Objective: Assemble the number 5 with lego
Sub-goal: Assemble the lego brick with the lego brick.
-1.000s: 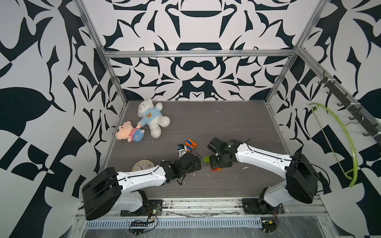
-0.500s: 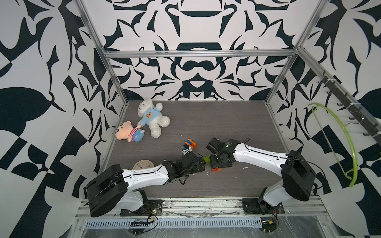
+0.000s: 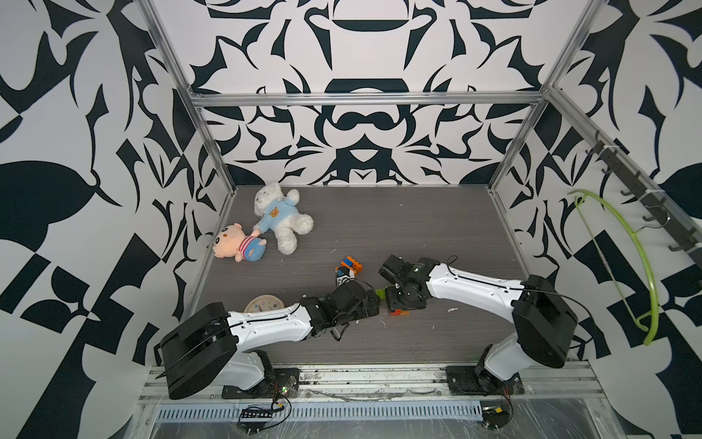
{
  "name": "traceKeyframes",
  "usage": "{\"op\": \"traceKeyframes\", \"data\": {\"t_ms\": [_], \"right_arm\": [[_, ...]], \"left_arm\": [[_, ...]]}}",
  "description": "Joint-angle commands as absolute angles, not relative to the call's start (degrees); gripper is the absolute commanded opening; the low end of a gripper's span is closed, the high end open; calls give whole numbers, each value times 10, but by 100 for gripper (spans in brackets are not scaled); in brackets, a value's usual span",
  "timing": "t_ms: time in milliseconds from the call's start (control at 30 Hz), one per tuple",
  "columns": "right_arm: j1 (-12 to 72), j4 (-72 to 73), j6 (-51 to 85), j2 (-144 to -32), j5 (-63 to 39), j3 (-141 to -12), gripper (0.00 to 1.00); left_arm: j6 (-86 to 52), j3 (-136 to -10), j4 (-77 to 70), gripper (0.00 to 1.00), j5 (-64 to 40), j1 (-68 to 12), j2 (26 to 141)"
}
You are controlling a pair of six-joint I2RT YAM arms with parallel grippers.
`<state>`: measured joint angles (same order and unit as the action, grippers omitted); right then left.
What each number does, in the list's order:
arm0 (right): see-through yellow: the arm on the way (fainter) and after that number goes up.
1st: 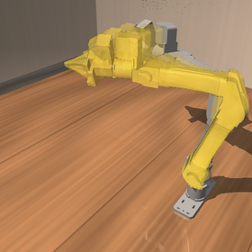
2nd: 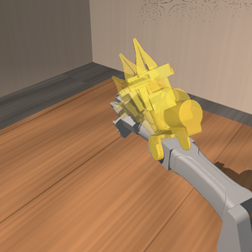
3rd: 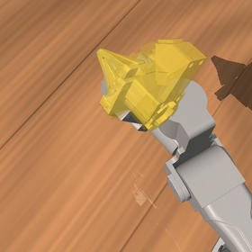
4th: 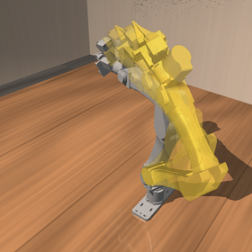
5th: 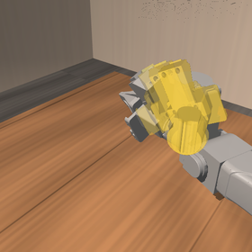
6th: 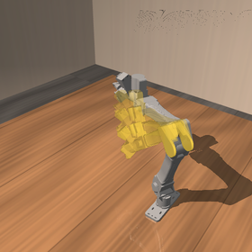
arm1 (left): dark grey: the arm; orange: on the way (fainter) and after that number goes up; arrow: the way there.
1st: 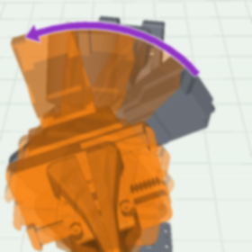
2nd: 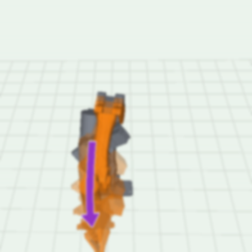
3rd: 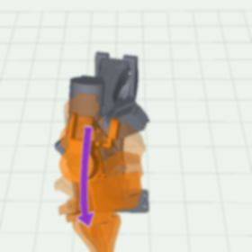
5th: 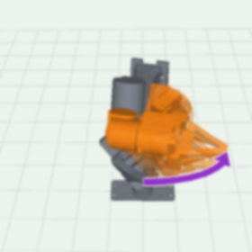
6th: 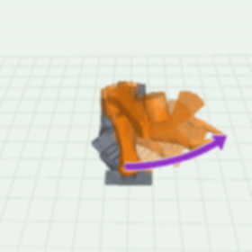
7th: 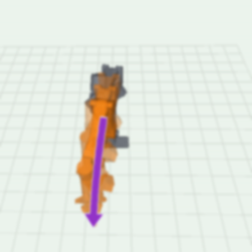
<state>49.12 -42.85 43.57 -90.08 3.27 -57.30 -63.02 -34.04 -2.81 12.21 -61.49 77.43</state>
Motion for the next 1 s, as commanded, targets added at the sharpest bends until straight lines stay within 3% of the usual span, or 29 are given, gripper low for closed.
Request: {"op": "traceKeyframes", "data": {"t_ms": [0,967], "right_arm": [[498,-444,436,-903,34,-572,62],[505,-452,442,-936,41,-566,62]], "left_arm": [[-629,-355,-19,99,131,-613,779],[-630,-369,8,99,151,-614,784]]}}
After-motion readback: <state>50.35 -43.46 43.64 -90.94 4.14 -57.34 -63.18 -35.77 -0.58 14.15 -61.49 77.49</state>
